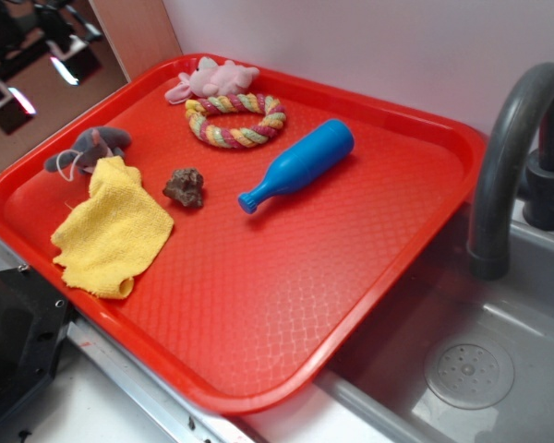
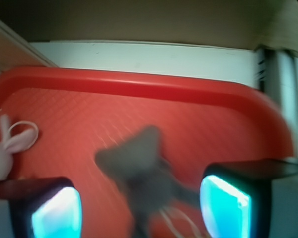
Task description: Grab the gray animal.
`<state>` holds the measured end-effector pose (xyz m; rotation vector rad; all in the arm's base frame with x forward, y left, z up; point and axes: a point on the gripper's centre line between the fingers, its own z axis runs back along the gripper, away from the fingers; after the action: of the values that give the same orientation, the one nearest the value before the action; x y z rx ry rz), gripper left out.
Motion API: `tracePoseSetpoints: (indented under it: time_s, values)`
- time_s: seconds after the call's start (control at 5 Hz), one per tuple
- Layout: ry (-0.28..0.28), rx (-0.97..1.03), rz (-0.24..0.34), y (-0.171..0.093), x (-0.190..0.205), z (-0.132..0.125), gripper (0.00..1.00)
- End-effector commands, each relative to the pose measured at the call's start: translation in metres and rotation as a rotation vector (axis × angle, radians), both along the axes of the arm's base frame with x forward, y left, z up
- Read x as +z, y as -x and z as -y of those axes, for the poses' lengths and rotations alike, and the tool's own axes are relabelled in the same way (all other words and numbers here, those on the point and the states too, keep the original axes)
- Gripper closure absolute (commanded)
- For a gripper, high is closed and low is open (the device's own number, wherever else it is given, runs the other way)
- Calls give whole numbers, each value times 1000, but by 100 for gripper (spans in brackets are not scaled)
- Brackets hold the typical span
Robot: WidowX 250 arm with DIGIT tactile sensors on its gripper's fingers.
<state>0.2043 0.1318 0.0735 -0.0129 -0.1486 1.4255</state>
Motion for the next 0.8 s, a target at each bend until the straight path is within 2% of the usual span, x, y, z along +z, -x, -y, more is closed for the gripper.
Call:
tracePoseSetpoints:
  time_s: [0.0, 0.2, 0.6]
  values:
    - [-18, -176, -15, -14, -25, -5, 0]
    - [22, -230, -36, -7, -35, 6, 0]
    - [-22, -207, -98, 14, -53, 9, 0]
